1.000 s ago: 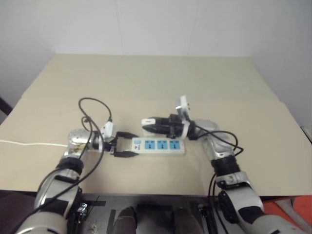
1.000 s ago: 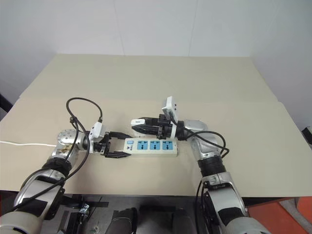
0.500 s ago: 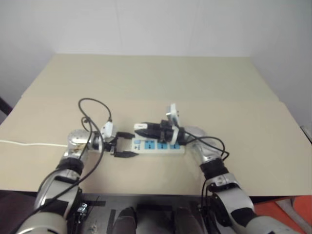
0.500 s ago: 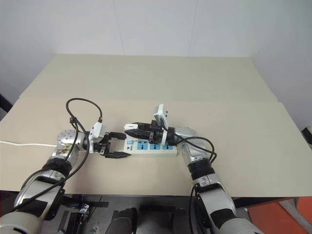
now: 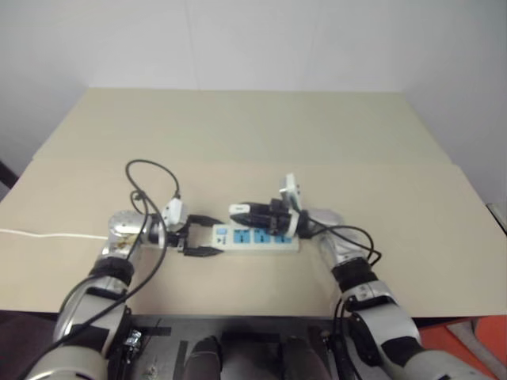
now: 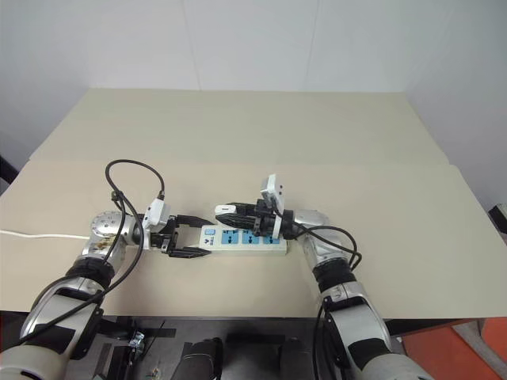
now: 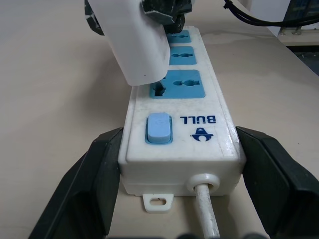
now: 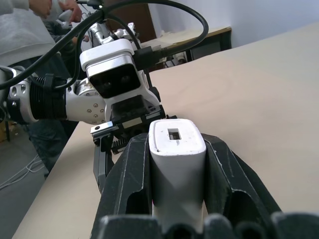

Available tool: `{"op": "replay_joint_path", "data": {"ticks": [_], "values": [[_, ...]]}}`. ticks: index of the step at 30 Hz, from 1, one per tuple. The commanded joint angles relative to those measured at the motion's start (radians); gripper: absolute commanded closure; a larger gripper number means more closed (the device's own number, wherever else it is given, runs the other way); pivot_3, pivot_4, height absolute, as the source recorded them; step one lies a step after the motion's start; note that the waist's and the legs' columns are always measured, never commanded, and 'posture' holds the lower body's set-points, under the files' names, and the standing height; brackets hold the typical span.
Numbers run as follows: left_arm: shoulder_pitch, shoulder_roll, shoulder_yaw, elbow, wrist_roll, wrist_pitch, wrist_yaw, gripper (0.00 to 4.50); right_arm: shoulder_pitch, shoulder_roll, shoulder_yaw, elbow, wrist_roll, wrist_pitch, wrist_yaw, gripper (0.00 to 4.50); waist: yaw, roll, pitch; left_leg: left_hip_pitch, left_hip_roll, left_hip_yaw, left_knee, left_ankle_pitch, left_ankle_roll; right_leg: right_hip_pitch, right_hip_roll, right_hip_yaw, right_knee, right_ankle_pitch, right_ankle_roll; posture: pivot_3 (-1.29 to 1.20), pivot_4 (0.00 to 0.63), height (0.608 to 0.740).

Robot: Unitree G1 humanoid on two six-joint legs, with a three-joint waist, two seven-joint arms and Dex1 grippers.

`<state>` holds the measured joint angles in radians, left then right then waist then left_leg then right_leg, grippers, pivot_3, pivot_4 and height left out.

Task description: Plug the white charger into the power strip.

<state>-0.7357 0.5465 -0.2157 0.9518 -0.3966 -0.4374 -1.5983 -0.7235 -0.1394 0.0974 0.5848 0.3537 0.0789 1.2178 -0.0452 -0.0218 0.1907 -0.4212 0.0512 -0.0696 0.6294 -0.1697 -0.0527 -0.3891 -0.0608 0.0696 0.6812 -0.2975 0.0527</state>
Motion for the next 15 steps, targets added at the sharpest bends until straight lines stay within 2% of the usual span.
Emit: {"op": "replay_joint_path", "data": {"ticks": [1,6,15], "values": [[0.005,0.014,-0.02,0.006,0.022,-0.002,-0.016,1.29,0.01,-0.007,-0.014,0.016,-0.01,-0.04,0.006,3.39,0.0,0.0,0.0,0.0,0.0,0.0,0.0,0.0,0.0,0.0,0.0,0.0,0.0,0.0,0.0,0.0,0.15,0.74],[0.005,0.016,-0.016,0.008,0.022,-0.004,-0.016,1.29,0.023,-0.004,-0.004,0.024,-0.009,-0.056,0.027,3.39,0.0,0.0,0.0,0.0,0.0,0.0,0.0,0.0,0.0,0.0,0.0,0.0,0.0,0.0,0.0,0.0,0.15,0.74],[0.014,0.023,-0.013,-0.013,0.005,0.008,-0.016,1.29,0.007,-0.02,-0.034,0.158,-0.002,-0.093,0.078,3.39,0.0,-0.001,-0.001,0.001,0.0,0.0,0.0,0.0,0.0,0.001,0.0,0.0,0.0,0.0,0.0,0.0,0.15,0.74]]}}
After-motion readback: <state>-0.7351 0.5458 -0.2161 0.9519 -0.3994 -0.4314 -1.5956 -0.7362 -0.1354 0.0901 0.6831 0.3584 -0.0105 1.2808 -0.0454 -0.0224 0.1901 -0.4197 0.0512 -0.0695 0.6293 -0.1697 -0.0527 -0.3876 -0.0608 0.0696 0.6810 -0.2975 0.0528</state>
